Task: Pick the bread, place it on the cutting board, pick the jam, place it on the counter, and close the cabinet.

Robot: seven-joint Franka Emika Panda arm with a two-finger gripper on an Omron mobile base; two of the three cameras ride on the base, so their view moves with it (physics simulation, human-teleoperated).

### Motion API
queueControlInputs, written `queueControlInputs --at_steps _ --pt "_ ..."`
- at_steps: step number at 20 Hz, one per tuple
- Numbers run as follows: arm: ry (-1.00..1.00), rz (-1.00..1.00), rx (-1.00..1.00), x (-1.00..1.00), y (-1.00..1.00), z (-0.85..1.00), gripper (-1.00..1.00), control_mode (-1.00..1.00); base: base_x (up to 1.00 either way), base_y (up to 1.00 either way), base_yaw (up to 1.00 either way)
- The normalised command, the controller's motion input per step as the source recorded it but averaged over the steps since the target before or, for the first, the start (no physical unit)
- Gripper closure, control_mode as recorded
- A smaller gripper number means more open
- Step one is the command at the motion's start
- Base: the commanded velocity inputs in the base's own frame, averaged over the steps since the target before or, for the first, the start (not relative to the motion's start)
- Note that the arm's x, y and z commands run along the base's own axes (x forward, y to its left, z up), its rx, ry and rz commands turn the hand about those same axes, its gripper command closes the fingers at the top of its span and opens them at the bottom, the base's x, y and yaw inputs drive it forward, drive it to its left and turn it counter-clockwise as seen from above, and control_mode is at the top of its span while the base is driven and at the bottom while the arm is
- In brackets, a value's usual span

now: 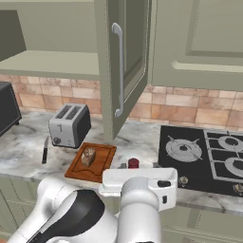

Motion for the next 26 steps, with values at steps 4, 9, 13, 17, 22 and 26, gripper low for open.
queueControlInputs --at_steps 4,9,13,17,22,26 --pt "-0.09 0.0 0.0 -0.24 0.0 0.13 -1.0 -1.0 0.0 0.0 0.0" --pt "-0.08 0.0 0.0 -0.12 0.0 0.2 -1.0 -1.0 0.0 0.0 0.0" --pt "-0.05 0.0 0.0 0.0 0.0 0.24 -1.0 -1.0 0.0 0.0 0.0" --pt "-0.02 0.0 0.0 0.0 0.0 0.21 -1.0 -1.0 0.0 0.0 0.0" --pt "-0.01 0.0 0.0 0.0 0.0 0.05 -1.0 -1.0 0.0 0.0 0.0" --pt "-0.01 0.0 0.0 0.0 0.0 0.02 -1.0 -1.0 0.0 0.0 0.0"
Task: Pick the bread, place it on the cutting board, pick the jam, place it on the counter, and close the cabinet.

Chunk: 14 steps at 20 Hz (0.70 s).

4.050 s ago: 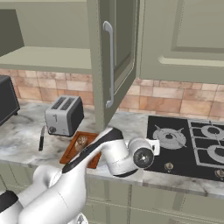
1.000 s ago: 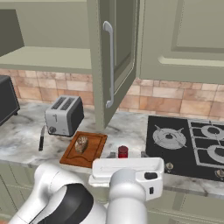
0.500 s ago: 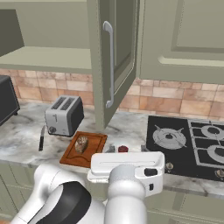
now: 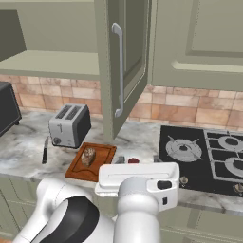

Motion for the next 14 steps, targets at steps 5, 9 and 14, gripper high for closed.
queueControlInputs --at_steps 5,9,14 --pt "-0.02 0.0 0.0 0.0 0.0 0.1 -1.0 -1.0 0.0 0.0 0.0" --pt "-0.04 0.0 0.0 -0.02 0.0 0.28 -1.0 -1.0 0.0 0.0 0.0" --pt "-0.03 0.01 0.0 -0.04 0.0 0.24 -1.0 -1.0 0.0 0.0 0.0"
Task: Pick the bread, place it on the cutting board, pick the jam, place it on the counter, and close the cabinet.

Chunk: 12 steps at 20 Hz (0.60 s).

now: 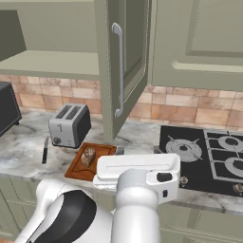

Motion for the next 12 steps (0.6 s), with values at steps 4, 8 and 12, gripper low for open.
queueControlInputs --at_steps 4,8,12 --pt "-0.02 0.01 0.0 -0.02 0.0 0.17 -1.0 -1.0 0.0 0.0 0.0" --pt "-0.01 0.02 0.0 -0.07 0.0 0.13 -1.0 -1.0 0.0 0.0 0.0" --pt "-0.01 0.03 0.0 -0.11 0.0 0.11 -1.0 -1.0 0.0 0.0 0.0"
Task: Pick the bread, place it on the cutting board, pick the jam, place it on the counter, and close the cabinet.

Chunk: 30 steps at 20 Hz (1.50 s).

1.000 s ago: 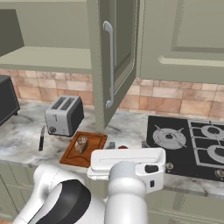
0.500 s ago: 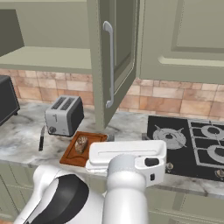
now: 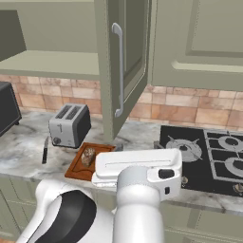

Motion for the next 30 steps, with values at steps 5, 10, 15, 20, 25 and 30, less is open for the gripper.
queueControlInputs --at_steps 5,10,15,20,25,30 --pt "-0.04 0.05 0.0 -0.1 0.0 0.05 -1.0 -1.0 0.0 0.0 0.0" --pt "-0.05 0.07 0.0 -0.01 0.0 0.0 -1.0 -1.0 0.0 0.0 0.0" --pt "-0.03 0.08 0.0 0.0 0.0 0.0 -1.0 -1.0 0.0 0.0 0.0" --pt "-0.02 0.08 0.0 0.0 0.0 0.0 -1.0 -1.0 0.0 0.0 0.0" --pt "0.0 0.09 0.0 0.0 0.0 0.0 -1.0 -1.0 0.0 0.0 0.0" --pt "0.0 0.11 0.0 0.0 0.0 0.0 -1.0 -1.0 0.0 0.0 0.0"
